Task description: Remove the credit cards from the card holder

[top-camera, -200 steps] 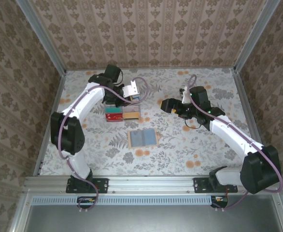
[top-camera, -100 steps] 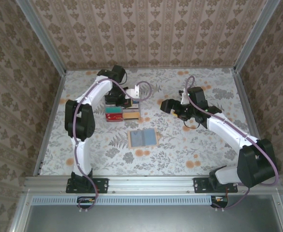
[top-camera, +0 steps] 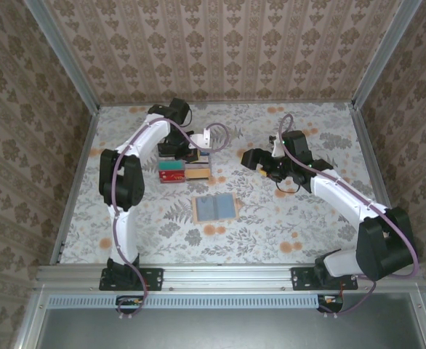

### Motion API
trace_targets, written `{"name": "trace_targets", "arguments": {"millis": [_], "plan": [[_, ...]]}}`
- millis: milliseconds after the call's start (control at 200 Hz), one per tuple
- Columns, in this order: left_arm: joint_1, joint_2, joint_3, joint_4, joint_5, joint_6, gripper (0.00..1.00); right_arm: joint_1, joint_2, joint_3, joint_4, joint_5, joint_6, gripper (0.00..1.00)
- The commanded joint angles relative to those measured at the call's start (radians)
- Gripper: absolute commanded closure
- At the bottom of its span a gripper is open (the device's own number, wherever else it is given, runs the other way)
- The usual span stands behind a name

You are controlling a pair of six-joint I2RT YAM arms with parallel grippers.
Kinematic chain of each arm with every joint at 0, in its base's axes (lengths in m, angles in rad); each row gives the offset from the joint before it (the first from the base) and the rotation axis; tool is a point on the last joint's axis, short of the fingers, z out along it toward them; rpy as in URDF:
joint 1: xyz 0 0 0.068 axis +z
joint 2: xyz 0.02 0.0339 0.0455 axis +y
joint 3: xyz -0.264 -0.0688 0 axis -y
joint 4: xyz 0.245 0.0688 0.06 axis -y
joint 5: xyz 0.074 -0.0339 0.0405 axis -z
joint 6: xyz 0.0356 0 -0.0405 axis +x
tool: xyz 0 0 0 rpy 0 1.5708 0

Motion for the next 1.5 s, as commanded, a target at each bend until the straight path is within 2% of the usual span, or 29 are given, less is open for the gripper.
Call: {"name": "trace_targets", "arguments": {"millis": [0, 75, 275, 445, 570, 730, 855, 980, 1090, 1175, 1260, 1340, 1420, 1495], "plan": [[0.004, 0.028, 0.019, 0.011, 0.0, 0.026, 0.92, -0.006, 0.009, -0.009, 0.017, -0.014, 0.02, 0.03], [0.001, 0.03, 0.019, 0.024, -0.006, 0.021, 0.92, -0.006, 0.009, -0.012, 0.017, -0.017, 0.022, 0.03], [0.001, 0.021, 0.008, 0.041, -0.01, 0.014, 0.75, -0.007, 0.004, -0.019, 0.018, -0.016, 0.023, 0.03], [0.003, -0.002, 0.007, 0.044, -0.006, 0.014, 0.72, -0.005, 0.003, -0.021, 0.016, -0.016, 0.02, 0.03], [0.007, -0.059, -0.007, 0.072, 0.06, -0.015, 0.71, -0.002, -0.004, -0.02, -0.005, -0.008, 0.001, 0.03], [0.015, -0.183, -0.107, 0.201, 0.101, -0.101, 0.69, 0.039, -0.027, -0.008, -0.09, 0.066, -0.059, 0.05], [0.026, -0.3, -0.235, 0.381, 0.08, -0.258, 0.68, 0.128, -0.041, 0.01, -0.167, 0.18, -0.111, 0.06], [0.038, -0.43, -0.38, 0.539, 0.021, -0.469, 0.67, 0.265, -0.022, 0.043, -0.228, 0.307, -0.15, 0.08], [0.041, -0.555, -0.535, 0.685, -0.062, -0.647, 0.66, 0.379, 0.053, 0.092, -0.272, 0.386, -0.161, 0.09], [0.043, -0.645, -0.649, 0.773, -0.158, -0.807, 0.61, 0.459, 0.125, 0.146, -0.303, 0.43, -0.175, 0.1], [0.049, -0.718, -0.737, 0.794, -0.256, -0.956, 0.53, 0.531, 0.208, 0.212, -0.344, 0.479, -0.19, 0.11], [0.063, -0.772, -0.793, 0.771, -0.289, -1.053, 0.5, 0.577, 0.285, 0.265, -0.381, 0.501, -0.191, 0.14], [0.087, -0.825, -0.863, 0.776, -0.326, -1.156, 0.46, 0.597, 0.342, 0.294, -0.386, 0.499, -0.176, 0.17], [0.116, -0.88, -0.936, 0.803, -0.362, -1.257, 0.36, 0.6, 0.387, 0.311, -0.389, 0.5, -0.16, 0.19]]}}
